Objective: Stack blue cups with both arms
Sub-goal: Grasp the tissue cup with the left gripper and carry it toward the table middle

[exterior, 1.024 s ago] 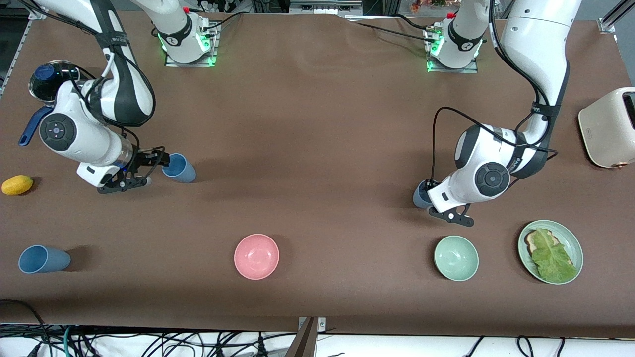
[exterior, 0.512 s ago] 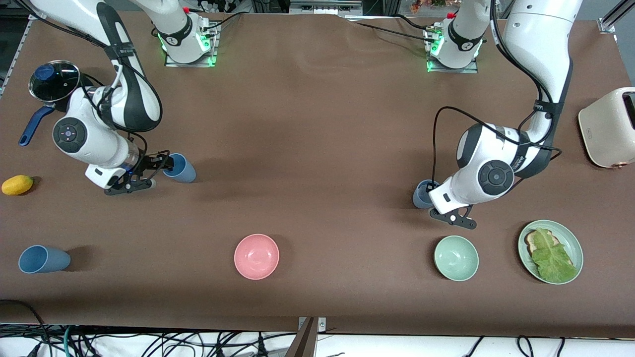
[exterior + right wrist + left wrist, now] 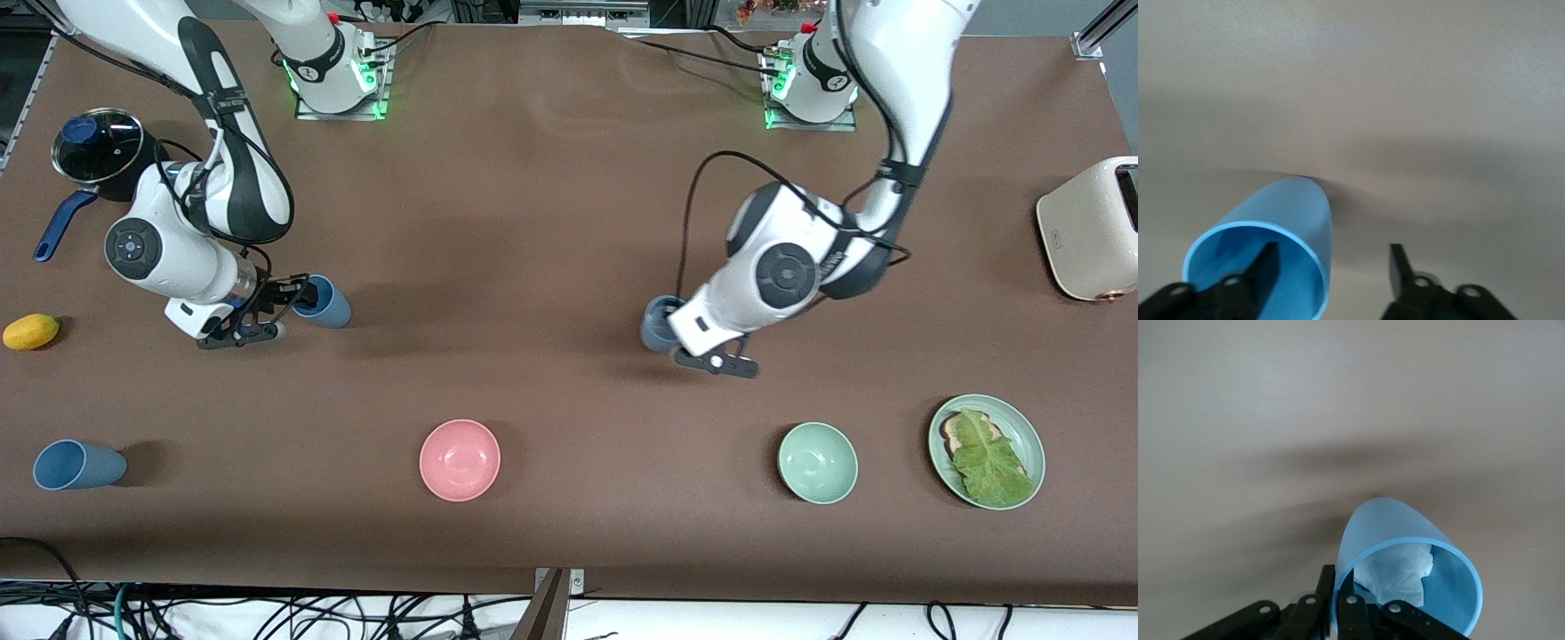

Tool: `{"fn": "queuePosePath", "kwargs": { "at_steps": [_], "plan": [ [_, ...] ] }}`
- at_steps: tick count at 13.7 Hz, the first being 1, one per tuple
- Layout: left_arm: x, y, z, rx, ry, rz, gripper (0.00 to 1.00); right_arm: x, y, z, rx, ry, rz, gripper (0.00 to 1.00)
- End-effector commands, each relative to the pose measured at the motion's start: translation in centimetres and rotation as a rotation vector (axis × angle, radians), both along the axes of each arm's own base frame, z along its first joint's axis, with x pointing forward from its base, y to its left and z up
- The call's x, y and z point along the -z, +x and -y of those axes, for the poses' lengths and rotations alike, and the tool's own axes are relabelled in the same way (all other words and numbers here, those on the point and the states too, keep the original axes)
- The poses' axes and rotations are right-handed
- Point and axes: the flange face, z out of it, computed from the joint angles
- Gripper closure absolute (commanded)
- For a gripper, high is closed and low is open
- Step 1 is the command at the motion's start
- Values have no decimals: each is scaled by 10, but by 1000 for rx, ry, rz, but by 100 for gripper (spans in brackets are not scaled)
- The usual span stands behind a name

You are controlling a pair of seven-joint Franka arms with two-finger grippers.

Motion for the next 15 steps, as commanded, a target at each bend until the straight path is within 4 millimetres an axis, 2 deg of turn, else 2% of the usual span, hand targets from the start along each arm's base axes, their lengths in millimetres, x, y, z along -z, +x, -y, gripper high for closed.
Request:
{"fn": "queuePosePath", "kwargs": {
  "at_steps": [1,2,4,6,7,8,9,10,12,13,14,15],
  "plan": [
    [1,-21,65,-36,-12,-22,100,3,-1,-1,-2,19,5,65],
    [7,-36,87,-24,-5,-31,100,3,-1,-1,-2,18,4,76],
    [19,-58,113,13,11,-43,100,2,-1,-2,-3,20,2,99],
    [21,-60,114,24,22,-41,100,-1,1,-4,-6,22,5,100],
    [22,-60,114,24,23,-42,77,-9,5,-6,-9,24,12,100],
    [20,-61,115,21,22,-41,1,-17,10,-8,-13,28,6,100],
    [14,-61,116,23,22,-35,0,-30,16,-13,-21,33,-8,100],
    [-4,-61,114,26,19,-27,0,-45,24,-18,-28,38,-19,100],
    [-64,-64,98,30,41,-29,0,-78,40,-29,-39,45,-33,100],
    [-98,-55,74,2,50,-15,0,-92,45,-37,-45,48,-33,100],
    [-130,-41,41,-42,53,4,0,-110,51,-47,-47,47,-29,100],
    [-162,-33,8,-80,56,20,0,-127,55,-65,-50,47,-28,100]
  ]
}}
